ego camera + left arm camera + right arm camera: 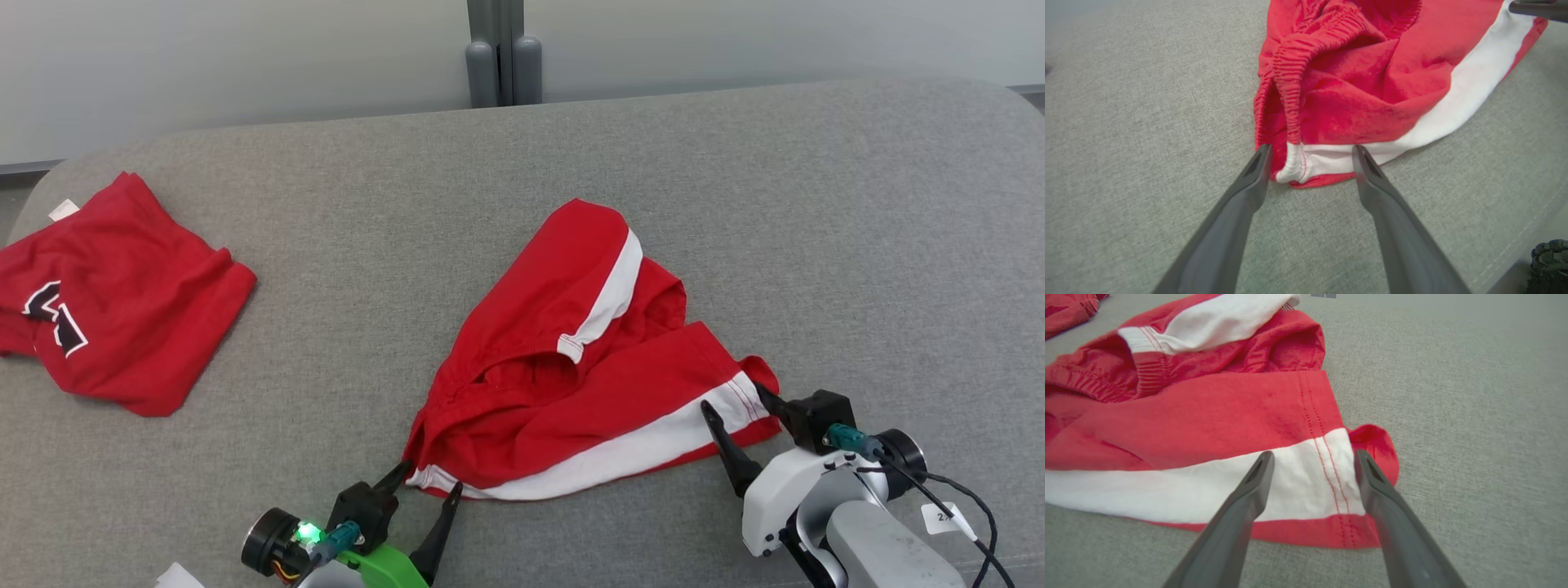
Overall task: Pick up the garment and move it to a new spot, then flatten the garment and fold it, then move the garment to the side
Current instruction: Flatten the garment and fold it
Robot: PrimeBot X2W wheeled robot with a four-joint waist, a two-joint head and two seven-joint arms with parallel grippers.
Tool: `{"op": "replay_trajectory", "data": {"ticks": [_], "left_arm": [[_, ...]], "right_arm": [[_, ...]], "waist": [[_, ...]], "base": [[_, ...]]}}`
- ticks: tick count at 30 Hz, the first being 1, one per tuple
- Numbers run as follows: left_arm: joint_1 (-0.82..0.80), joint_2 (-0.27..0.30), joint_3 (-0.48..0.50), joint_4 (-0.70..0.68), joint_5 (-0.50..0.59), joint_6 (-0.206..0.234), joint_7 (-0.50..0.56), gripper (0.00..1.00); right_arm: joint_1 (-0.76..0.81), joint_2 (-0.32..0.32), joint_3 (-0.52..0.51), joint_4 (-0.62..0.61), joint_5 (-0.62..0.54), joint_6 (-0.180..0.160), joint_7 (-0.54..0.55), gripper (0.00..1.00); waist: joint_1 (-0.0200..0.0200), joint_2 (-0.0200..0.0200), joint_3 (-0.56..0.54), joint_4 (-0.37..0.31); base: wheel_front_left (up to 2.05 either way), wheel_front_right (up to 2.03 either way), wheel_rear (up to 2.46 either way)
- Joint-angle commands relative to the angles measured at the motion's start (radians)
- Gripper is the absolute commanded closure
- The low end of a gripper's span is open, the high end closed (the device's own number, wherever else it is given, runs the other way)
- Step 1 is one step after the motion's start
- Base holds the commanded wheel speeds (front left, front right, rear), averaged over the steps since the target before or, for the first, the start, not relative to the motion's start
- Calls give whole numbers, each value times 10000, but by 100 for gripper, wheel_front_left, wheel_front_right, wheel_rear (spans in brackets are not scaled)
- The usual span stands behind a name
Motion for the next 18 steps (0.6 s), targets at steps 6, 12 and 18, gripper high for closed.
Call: {"op": "replay_trajectory", "data": {"ticks": [6, 12, 18], "left_arm": [[-413, 6, -412, 326, -443, -25, -3, 100], [-197, 108, -265, -130, -1119, -25, -3, 100], [261, 89, 198, -1565, -2051, -25, -5, 100]], "right_arm": [[-342, -102, 594, 395, 641, 1, -33, 100], [-343, -252, 837, 156, 1040, 1, -33, 100], [114, -579, 539, -1209, 1093, 1, -33, 100]], "waist": [[0, 0, 30, 31], [0, 0, 10, -22], [0, 0, -87, 8]], "base": [[0, 0, 0], [0, 0, 0], [0, 0, 0]]}}
